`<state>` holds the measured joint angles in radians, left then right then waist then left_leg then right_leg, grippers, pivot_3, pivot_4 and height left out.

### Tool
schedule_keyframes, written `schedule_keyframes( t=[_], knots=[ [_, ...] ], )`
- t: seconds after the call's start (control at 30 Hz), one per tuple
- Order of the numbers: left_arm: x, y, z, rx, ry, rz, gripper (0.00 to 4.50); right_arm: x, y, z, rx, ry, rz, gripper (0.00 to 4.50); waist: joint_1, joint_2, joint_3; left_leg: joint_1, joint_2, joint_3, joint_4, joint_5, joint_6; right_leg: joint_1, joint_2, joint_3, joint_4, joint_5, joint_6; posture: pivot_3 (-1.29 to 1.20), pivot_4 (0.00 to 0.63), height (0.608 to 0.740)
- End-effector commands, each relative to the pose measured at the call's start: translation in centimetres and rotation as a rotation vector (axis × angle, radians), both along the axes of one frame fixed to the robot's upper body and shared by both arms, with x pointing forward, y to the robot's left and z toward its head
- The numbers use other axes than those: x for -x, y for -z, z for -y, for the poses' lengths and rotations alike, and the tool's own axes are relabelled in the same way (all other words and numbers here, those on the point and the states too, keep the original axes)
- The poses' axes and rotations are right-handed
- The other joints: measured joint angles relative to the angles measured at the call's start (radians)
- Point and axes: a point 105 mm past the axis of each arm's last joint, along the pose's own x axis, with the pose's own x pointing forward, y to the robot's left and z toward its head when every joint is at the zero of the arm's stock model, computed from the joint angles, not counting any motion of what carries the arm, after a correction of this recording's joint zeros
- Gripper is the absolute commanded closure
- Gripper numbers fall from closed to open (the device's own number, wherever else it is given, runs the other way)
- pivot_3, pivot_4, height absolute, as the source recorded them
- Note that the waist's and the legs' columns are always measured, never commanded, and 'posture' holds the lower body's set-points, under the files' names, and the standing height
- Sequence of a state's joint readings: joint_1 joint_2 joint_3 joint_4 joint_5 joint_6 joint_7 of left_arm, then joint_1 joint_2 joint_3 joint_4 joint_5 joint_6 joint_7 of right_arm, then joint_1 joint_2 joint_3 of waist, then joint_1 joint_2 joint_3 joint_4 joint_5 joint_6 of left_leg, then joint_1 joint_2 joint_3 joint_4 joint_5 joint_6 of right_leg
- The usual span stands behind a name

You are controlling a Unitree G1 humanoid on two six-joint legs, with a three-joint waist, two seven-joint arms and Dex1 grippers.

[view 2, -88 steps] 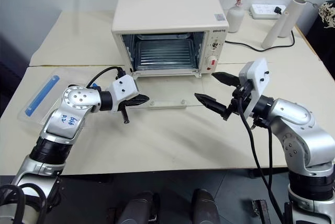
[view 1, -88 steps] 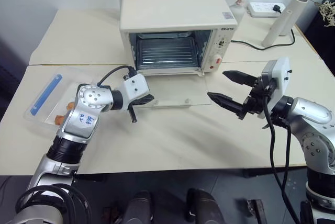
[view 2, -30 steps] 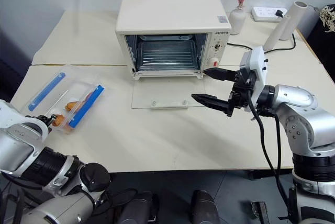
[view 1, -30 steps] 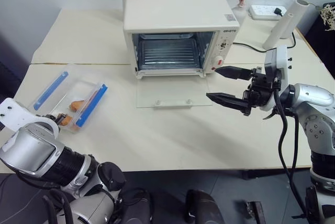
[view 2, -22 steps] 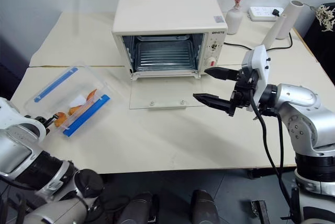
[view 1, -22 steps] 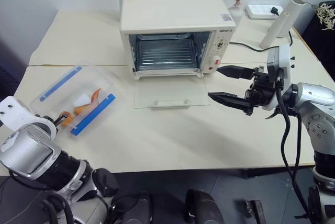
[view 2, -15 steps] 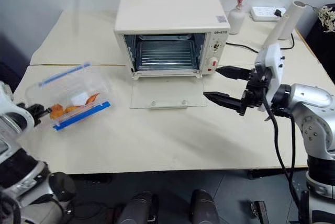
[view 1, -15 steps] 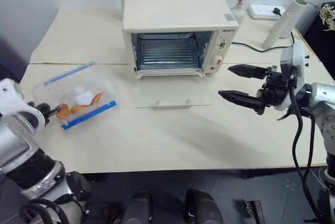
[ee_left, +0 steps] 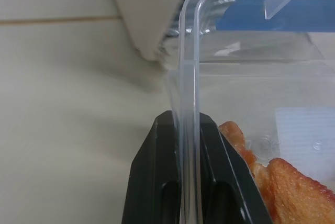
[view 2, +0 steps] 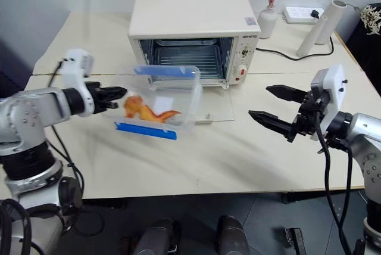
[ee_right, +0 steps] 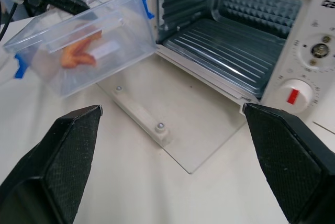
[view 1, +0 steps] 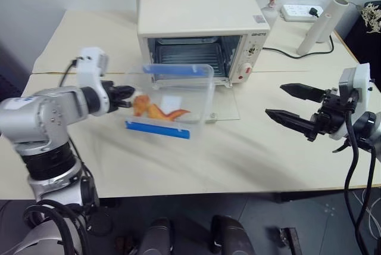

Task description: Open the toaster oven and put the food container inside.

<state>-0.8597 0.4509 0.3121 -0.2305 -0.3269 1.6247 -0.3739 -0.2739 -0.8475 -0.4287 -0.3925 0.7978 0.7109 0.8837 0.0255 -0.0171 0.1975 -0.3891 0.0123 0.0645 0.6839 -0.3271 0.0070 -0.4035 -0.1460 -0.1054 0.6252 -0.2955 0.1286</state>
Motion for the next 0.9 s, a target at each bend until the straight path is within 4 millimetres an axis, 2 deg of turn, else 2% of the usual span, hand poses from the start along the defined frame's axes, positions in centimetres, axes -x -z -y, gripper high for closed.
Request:
schedule_keyframes(
  t=[0.03, 0.27, 0.4, 0.6, 0.77, 0.8, 0.9],
  knots=[
    [-1.2, -1.1, 1.8, -0.024, -0.005, 0.019, 4.49, 1.2, -1.6, 0.0, 0.013, 0.025, 0.064, 0.00, 0.001, 0.000, 0.000, 0.000, 0.000, 0.000, 0.000, 0.000, 0.000, 0.000, 0.000, 0.000, 0.000, 0.000, 0.000, 0.00, 0.150, 0.740],
    [-3.5, -0.8, 5.3, -0.009, -0.047, -0.037, 4.49, 2.0, -1.4, -0.1, 0.002, 0.069, 0.062, 0.00, 0.004, 0.000, 0.000, 0.000, -0.001, 0.000, 0.000, 0.000, 0.000, 0.000, 0.000, 0.000, 0.000, 0.000, 0.000, 0.00, 0.150, 0.740],
    [-4.4, -0.6, 5.3, -0.053, -0.106, -0.023, 4.49, 2.1, -1.3, -0.1, -0.002, 0.084, 0.060, 0.00, 0.000, 0.000, 0.000, 0.000, 0.000, 0.001, 0.000, 0.000, 0.000, 0.000, 0.000, 0.000, 0.000, 0.000, 0.000, 0.00, 0.150, 0.740],
    [-5.1, -1.1, 4.4, -0.082, -0.178, 0.021, 2.58, 1.9, -1.3, 0.0, -0.012, 0.101, 0.060, 0.00, 0.002, 0.000, 0.000, 0.001, 0.000, 0.001, 0.000, 0.000, 0.000, 0.000, 0.000, 0.000, 0.000, 0.000, 0.000, 0.00, 0.150, 0.740],
    [-4.7, -1.5, 4.4, -0.060, -0.163, 0.038, 1.11, 1.5, -1.3, -0.2, -0.010, 0.099, 0.057, 0.00, 0.002, 0.000, 0.000, 0.001, 0.000, 0.001, 0.000, 0.000, 0.000, 0.000, 0.000, 0.001, 0.000, 0.000, 0.000, 0.00, 0.150, 0.740],
    [-4.5, -1.8, 4.4, -0.047, -0.160, 0.050, 0.88, 1.4, -1.3, -0.1, -0.006, 0.099, 0.056, 0.00, 0.002, 0.000, 0.000, 0.001, 0.000, 0.001, 0.000, 0.000, 0.000, 0.000, 0.000, 0.001, 0.000, 0.000, 0.000, 0.00, 0.150, 0.740],
    [-3.9, -3.2, 4.0, 0.011, -0.149, 0.096, 0.88, 1.2, -1.1, 0.1, 0.010, 0.104, 0.051, 0.00, 0.001, 0.000, 0.000, 0.000, 0.000, 0.001, 0.000, 0.000, 0.000, 0.000, 0.000, 0.000, 0.000, 0.000, 0.000, 0.00, 0.150, 0.740]
  ],
)
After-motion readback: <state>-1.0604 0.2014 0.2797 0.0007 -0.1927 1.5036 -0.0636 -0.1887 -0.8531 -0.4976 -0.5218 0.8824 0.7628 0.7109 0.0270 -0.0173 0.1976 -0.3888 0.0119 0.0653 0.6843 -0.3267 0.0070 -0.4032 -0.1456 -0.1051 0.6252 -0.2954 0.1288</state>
